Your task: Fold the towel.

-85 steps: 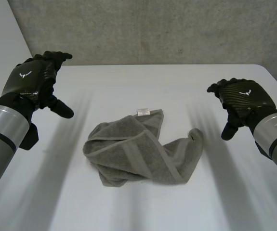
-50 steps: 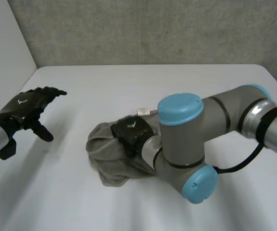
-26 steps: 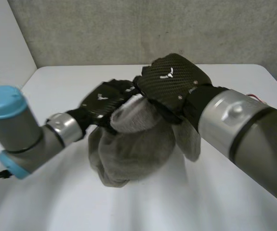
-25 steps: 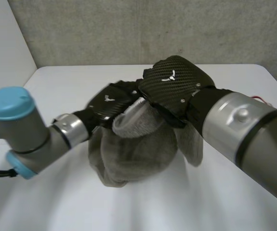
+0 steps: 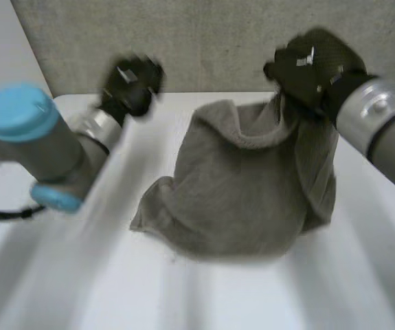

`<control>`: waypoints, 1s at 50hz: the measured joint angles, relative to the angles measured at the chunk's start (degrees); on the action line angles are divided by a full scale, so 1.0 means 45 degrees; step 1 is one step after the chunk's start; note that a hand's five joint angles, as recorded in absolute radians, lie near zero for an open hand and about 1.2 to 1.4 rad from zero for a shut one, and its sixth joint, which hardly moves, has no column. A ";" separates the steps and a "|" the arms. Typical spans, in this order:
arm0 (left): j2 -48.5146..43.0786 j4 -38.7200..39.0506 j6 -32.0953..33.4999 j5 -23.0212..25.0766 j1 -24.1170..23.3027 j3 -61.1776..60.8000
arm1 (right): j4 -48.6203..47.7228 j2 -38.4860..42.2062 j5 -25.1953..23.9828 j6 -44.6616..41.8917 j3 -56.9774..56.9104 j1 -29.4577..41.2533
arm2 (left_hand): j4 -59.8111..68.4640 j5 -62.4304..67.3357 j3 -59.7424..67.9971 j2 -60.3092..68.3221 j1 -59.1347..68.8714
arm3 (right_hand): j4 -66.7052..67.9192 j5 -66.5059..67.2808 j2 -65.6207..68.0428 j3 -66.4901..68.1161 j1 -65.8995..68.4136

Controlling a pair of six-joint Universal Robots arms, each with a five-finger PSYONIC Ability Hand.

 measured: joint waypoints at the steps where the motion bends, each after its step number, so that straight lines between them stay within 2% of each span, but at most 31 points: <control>1: 0.0486 0.0383 -0.0031 -0.0758 0.0191 0.0365 | -0.1173 0.0367 0.0047 -0.0116 -0.0301 -0.0058 | 0.0095 0.0099 0.0093 0.0093 0.0024 | 0.0010 0.0000 0.0000 0.0000 0.0000; 4: 0.1077 0.0872 -0.0093 -0.1326 0.0336 0.0727 | -0.2321 0.0653 0.0105 -0.0141 -0.0522 -0.0074 | 0.0124 0.0114 0.0127 0.0129 0.0076 | 0.0013 0.0000 0.0000 0.0000 0.0000; 6: 0.1960 0.1648 -0.0235 -0.1714 0.0420 0.1088 | -0.5546 0.1076 0.0338 -0.0036 -0.0802 -0.0048 | 0.0134 0.0139 0.0148 0.0142 0.0111 | 0.0031 0.0000 0.0000 0.0000 0.0000; 7: 0.1960 0.1648 -0.0235 -0.1714 0.0420 0.1088 | -0.5546 0.1076 0.0338 -0.0036 -0.0802 -0.0048 | 0.0134 0.0139 0.0148 0.0142 0.0111 | 0.0031 0.0000 0.0000 0.0000 0.0000; 8: 0.2466 0.2161 -0.0337 -0.1885 0.0437 0.1164 | -0.7937 0.1269 0.0538 0.0085 -0.0839 0.0004 | 0.0160 0.0157 0.0158 0.0156 0.0111 | 0.0032 0.0000 0.0000 0.0000 0.0000; 11: 0.2919 0.2643 -0.0422 -0.2092 0.0437 0.1054 | -0.9173 0.1351 0.0653 0.0153 -0.0799 0.0078 | 0.0160 0.0157 0.0158 0.0156 0.0111 | 0.0032 0.0000 0.0000 0.0000 0.0000; 12: 0.3191 0.2951 -0.0466 -0.2254 0.0431 0.0847 | -1.0770 0.1469 0.0828 0.0260 -0.0639 0.0275 | 0.0171 0.0162 0.0163 0.0164 0.0111 | 0.0033 0.0017 0.0000 0.0000 0.0000; 13: 0.3282 0.3050 -0.0478 -0.2316 0.0429 0.0712 | -1.1128 0.1510 0.0882 0.0297 -0.0554 0.0366 | 0.0172 0.0163 0.0165 0.0167 0.0111 | 0.0033 0.0064 0.0000 0.0000 0.0000; 16: 0.3466 0.3194 -0.0487 -0.2394 0.0418 -0.0255 | -1.1137 0.1640 0.0977 0.0381 -0.0225 0.0641 | 0.0173 0.0169 0.0166 0.0167 0.0111 | 0.0034 0.0115 0.0000 0.0026 0.0000; 18: 0.3485 0.3179 -0.0485 -0.2238 0.0402 -0.1129 | -1.0391 0.1705 0.0972 0.0433 0.0068 0.0812 | 0.0176 0.0171 0.0173 0.0170 0.0111 | 0.0033 0.0116 0.0000 0.0051 0.0000; 21: 0.3437 0.3135 -0.0491 -0.1921 0.0390 -0.2023 | -0.9585 0.1725 0.0938 0.0485 0.0316 0.0929 | -0.0021 0.0021 -0.0024 -0.0132 0.0062 | 0.0034 0.0117 0.0000 0.0061 0.0000; 22: 0.3347 0.3075 -0.0515 -0.1431 0.0380 -0.2892 | -0.8811 0.1718 0.0907 0.0559 0.0539 0.1015 | -0.0021 0.0021 -0.0024 -0.0132 0.0062 | 0.0034 0.0117 0.0000 0.0061 0.0000; 23: 0.3308 0.3058 -0.0525 -0.1250 0.0375 -0.3138 | -0.8631 0.1713 0.0904 0.0580 0.0594 0.1032 | -0.3760 -0.3713 -0.3732 -0.3767 -0.3778 | 0.0034 0.0117 0.0000 0.0061 0.0000; 26: 0.3164 0.3011 -0.0577 -0.0654 0.0370 -0.3753 | -0.8081 0.1658 0.0897 0.0635 0.0756 0.1079 | -0.4604 -0.4531 -0.4578 -0.4603 -0.4268 | 0.0034 0.0117 0.0000 0.0061 0.0000; 28: 0.2786 0.2970 -0.0854 0.0356 0.0367 -0.4416 | -0.7369 0.1437 0.0903 0.0668 0.0895 0.1094 | -0.6205 -0.6136 -0.6165 -0.6322 -0.5905 | 0.0040 0.0119 0.0000 0.0080 0.0000; 30: 0.2396 0.2958 -0.1358 0.1016 0.0366 -0.4699 | -0.6822 0.1217 0.0908 0.0678 0.0917 0.1072 | -0.6205 -0.6136 -0.6165 -0.6322 -0.5905 | 0.0040 0.0119 0.0000 0.0080 0.0000; 31: 0.2237 0.2953 -0.1603 0.1216 0.0366 -0.4767 | -0.6586 0.1119 0.0916 0.0680 0.0908 0.1057 | -0.8501 -0.8449 -0.8461 -0.8493 -0.8207 | 0.0040 0.0119 0.0000 0.0080 0.0000; 34: 0.1746 0.2952 -0.2512 0.1704 0.0359 -0.4851 | -0.5857 0.0860 0.0934 0.0686 0.0844 0.1007 | -0.9489 -0.9411 -0.9439 -0.9468 -0.9089 | 0.0040 0.0119 0.0000 0.0080 0.0000; 36: 0.1517 0.2943 -0.3045 0.1862 0.0338 -0.4838 | -0.5602 0.0769 0.0950 0.0691 0.0824 0.0996 | -0.9600 -0.9544 -0.9550 -0.9576 -0.9205 | 0.0040 0.0119 0.0000 0.0080 0.0000; 38: 0.1019 0.2946 -0.4241 0.2311 0.0234 -0.4762 | -0.5074 0.0562 0.0989 0.0707 0.0827 0.0976 | -0.9846 -0.9788 -0.9785 -0.9834 -0.9420 | 0.0040 0.0119 0.0000 0.0080 0.0000; 39: 0.1019 0.2946 -0.4241 0.2311 0.0234 -0.4762 | -0.5074 0.0562 0.0989 0.0707 0.0827 0.0976 | -0.9846 -0.9788 -0.9785 -0.9834 -0.9420 | 0.0040 0.0119 0.0000 0.0080 0.0000; 41: 0.0371 0.2970 -0.5558 0.3039 0.0010 -0.4643 | -0.4566 0.0327 0.1024 0.0731 0.0896 0.0981 | -0.9916 -0.9870 -0.9868 -0.9897 -0.9471 | 0.0040 0.0119 0.0000 0.0080 0.0000; 48: -0.0817 0.2938 -0.6409 0.4170 -0.0640 -0.4254 | -0.4111 -0.0111 0.1056 0.0759 0.1244 0.1021 | -0.9769 -0.9688 -0.9748 -0.9714 -0.9360 | 0.0040 0.0119 0.0000 0.0081 0.0000; 50: -0.1117 0.2774 -0.6410 0.4293 -0.0827 -0.4139 | -0.4092 -0.0217 0.1062 0.0760 0.1345 0.1000 | -0.8503 -0.8448 -0.8509 -0.8529 -0.7998 | 0.0040 0.0119 0.0000 0.0081 0.0000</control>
